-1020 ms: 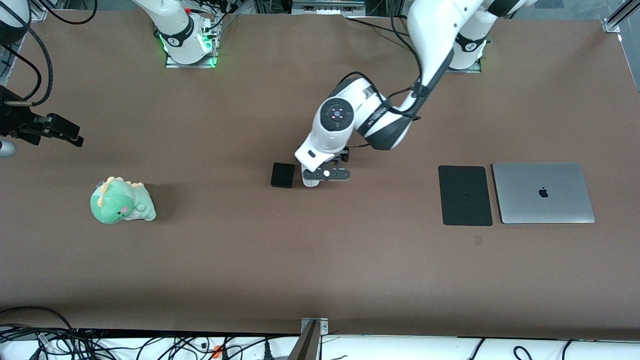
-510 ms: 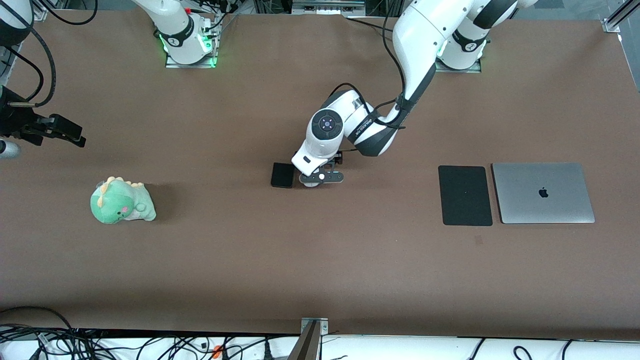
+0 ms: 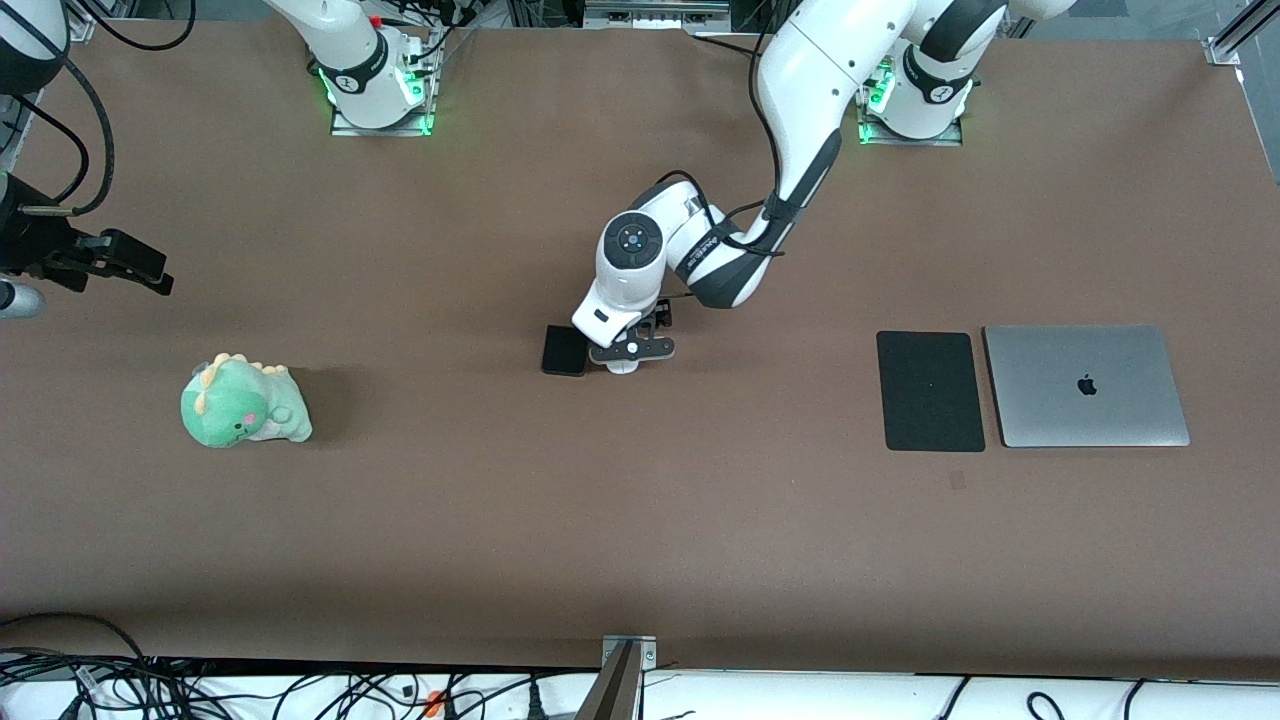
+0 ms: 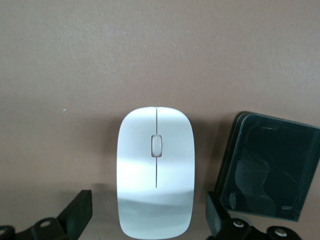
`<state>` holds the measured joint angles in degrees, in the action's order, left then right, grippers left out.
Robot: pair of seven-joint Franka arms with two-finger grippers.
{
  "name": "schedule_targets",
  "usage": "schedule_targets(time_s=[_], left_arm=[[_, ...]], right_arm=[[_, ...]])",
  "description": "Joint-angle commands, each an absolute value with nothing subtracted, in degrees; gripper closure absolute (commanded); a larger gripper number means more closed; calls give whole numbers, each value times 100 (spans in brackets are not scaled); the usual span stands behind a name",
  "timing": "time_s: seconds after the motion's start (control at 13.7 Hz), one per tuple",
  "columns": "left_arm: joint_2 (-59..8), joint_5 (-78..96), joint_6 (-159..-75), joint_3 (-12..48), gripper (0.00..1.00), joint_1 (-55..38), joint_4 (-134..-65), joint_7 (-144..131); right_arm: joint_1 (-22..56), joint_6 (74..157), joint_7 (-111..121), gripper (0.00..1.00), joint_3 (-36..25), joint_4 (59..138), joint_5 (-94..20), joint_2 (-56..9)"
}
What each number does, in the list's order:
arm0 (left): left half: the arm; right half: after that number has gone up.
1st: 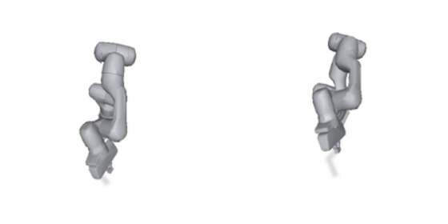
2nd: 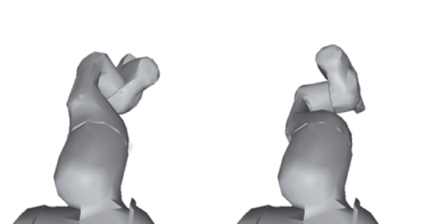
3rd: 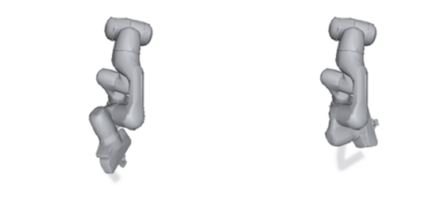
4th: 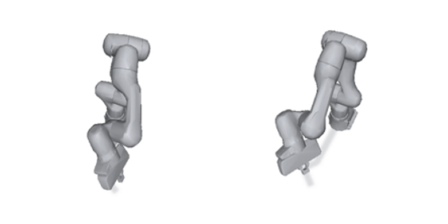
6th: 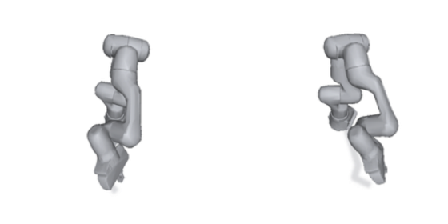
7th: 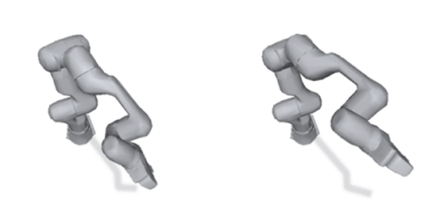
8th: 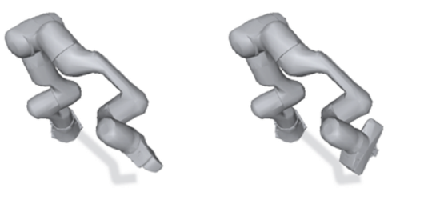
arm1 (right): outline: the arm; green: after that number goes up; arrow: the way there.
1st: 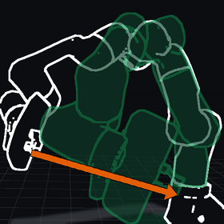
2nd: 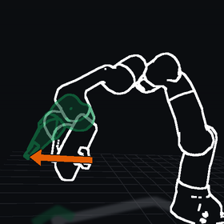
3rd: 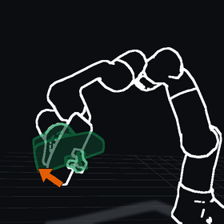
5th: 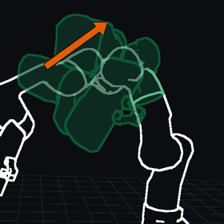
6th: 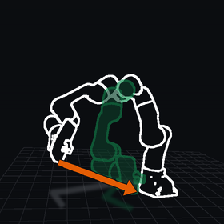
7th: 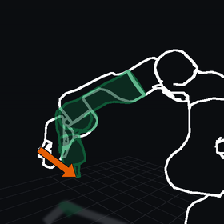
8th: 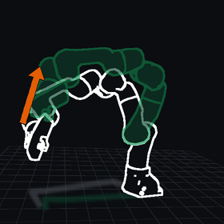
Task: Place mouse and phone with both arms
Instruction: 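Lower the left gripper and close it on the white mouse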
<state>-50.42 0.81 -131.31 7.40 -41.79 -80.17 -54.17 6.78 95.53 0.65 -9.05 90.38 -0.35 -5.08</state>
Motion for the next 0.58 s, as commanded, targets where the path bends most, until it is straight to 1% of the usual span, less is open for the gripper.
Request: schedule_targets(time_s=[0.0, 0.51], left_arm=[[-5150, 9, -13104, 633, 0, -4254, -7778, -5528], [-5238, 0, -13104, 598, 0, -4263, -7682, -5555]], right_arm=[[642, 9431, 114, 0, -870, 8895, -35, -571], [642, 9431, 114, 0, -870, 8895, -35, -571]])
